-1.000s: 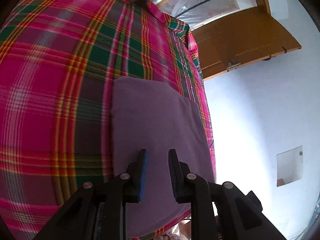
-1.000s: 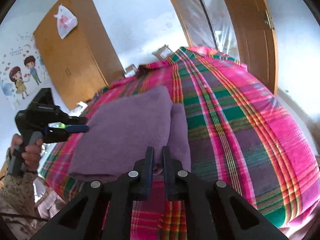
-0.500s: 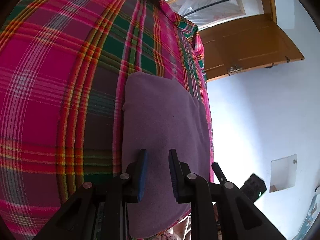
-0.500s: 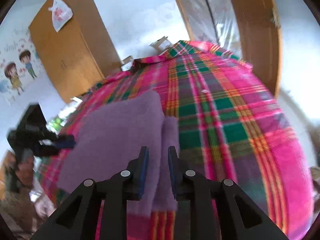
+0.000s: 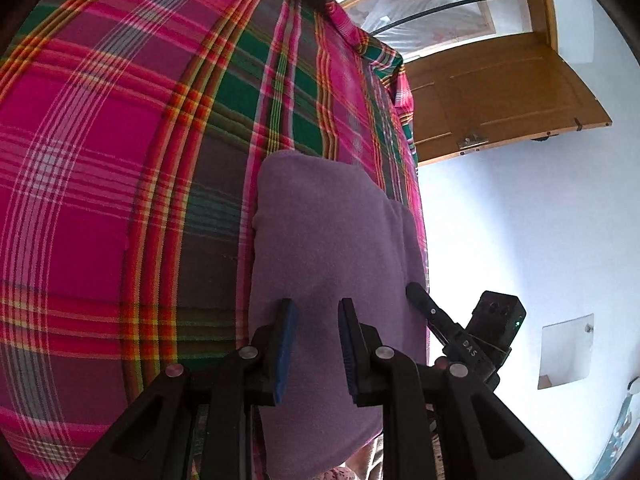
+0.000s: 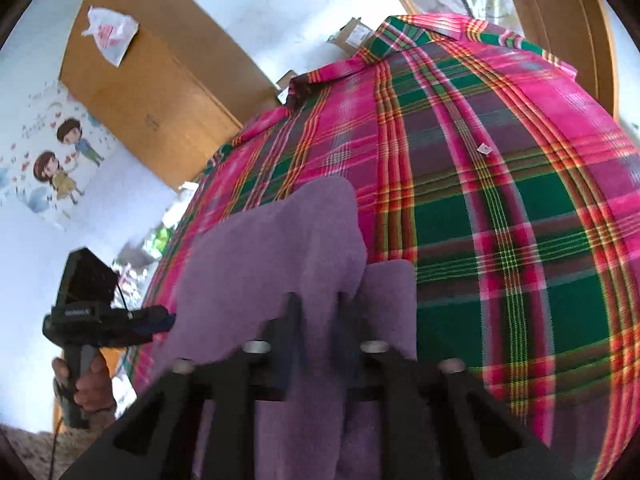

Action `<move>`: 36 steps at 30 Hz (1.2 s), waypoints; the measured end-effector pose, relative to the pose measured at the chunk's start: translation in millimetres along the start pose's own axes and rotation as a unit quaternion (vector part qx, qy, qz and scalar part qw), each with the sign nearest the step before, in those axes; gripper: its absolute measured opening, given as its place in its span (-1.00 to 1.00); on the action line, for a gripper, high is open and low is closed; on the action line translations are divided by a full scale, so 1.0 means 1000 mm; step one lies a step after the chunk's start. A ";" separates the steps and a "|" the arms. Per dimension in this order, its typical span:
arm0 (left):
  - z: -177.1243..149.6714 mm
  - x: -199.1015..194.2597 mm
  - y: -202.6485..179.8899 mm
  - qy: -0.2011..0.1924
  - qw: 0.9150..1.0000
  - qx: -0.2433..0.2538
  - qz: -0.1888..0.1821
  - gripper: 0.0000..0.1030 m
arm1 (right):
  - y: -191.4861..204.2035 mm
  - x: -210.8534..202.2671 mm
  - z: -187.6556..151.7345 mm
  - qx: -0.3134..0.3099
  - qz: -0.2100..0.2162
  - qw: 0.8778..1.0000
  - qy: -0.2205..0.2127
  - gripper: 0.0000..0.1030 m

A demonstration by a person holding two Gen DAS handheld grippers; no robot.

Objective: Fold clothes
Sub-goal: 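Lower the folded fleece edge onto the stack with both grippers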

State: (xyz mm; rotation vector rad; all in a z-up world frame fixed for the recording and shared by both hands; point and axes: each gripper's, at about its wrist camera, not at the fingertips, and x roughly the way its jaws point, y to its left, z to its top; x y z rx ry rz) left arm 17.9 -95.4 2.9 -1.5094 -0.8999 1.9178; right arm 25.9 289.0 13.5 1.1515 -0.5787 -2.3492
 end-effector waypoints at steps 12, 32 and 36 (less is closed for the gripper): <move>0.001 0.005 0.000 -0.008 1.000 -0.002 0.003 -0.55 | -0.001 -0.015 -0.012 0.006 -0.052 0.998 -0.046 -0.81; -0.024 0.005 0.017 0.008 1.000 -0.011 0.017 -0.40 | 0.029 -0.036 -0.065 -0.104 -0.144 0.981 -0.077 -0.61; -0.030 0.001 0.020 0.011 1.000 -0.014 0.009 -0.37 | 0.021 -0.042 -0.077 -0.087 -0.142 0.982 -0.088 -0.61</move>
